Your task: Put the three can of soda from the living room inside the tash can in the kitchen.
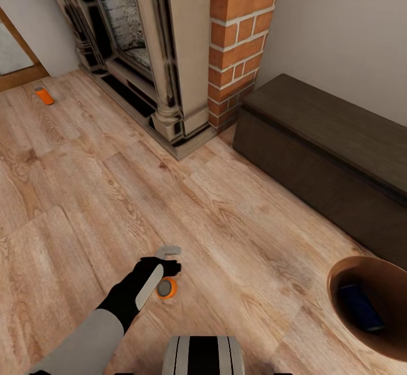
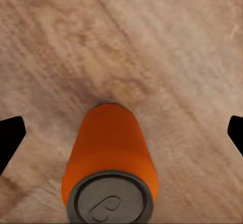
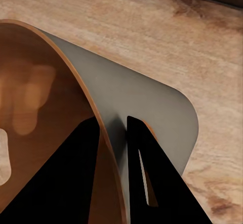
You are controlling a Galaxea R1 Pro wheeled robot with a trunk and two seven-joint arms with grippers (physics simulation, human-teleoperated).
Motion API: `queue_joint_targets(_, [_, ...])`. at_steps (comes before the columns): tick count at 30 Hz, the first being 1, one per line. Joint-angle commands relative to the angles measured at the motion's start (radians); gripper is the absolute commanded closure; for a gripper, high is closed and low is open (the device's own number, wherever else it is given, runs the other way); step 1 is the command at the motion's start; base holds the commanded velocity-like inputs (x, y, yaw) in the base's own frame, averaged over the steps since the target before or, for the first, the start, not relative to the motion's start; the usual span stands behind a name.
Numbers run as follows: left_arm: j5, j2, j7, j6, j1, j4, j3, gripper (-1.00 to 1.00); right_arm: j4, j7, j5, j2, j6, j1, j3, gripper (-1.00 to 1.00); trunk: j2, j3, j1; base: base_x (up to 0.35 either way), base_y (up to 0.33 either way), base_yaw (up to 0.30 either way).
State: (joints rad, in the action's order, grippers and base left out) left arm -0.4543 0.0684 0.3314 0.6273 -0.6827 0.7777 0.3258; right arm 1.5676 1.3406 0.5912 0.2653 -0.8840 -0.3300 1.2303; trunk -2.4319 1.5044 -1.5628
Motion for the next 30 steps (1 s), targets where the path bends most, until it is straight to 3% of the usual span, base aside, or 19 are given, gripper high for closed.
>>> queue_joint_targets(1, [-0.001,0.001,0.017,0.000,0.000,-0.001,0.000,-1.00,0.000,0.002,-0.004,0.000,-0.004,0.000,0.000,1.00,0.000,0.000,0.000,0.000,0.000,0.000])
queue_joint_targets(4, [-0.005,0.005,0.065,-0.002,0.000,-0.011,0.001,-1.00,0.000,0.002,-0.003,0.000,-0.004,0.000,0.000,1.00,0.000,0.000,0.000,0.000,0.000,0.000])
queue_joint_targets(6, [0.000,0.024,0.077,-0.004,0.000,-0.051,0.000,-1.00,0.000,0.002,-0.003,0.000,-0.005,0.000,0.000,1.00,0.000,0.000,0.000,0.000,0.000,0.000])
queue_joint_targets(10, [0.010,0.049,0.081,-0.007,0.000,-0.136,0.001,-1.00,0.000,0.002,-0.003,0.000,-0.006,0.000,0.000,1.00,0.000,0.000,0.000,0.000,0.000,0.000])
queue_joint_targets(16, [0.012,0.072,0.080,-0.074,0.000,-0.219,0.005,-1.00,0.000,0.002,-0.004,0.000,-0.006,-0.001,0.000,1.00,0.000,0.000,0.000,0.000,0.000,0.000])
queue_joint_targets(30, [0.017,0.075,0.080,-0.167,0.000,-0.264,0.007,-1.00,0.000,0.002,-0.004,0.000,-0.006,0.000,-0.002,1.00,0.000,0.000,0.000,0.000,0.000,0.000])
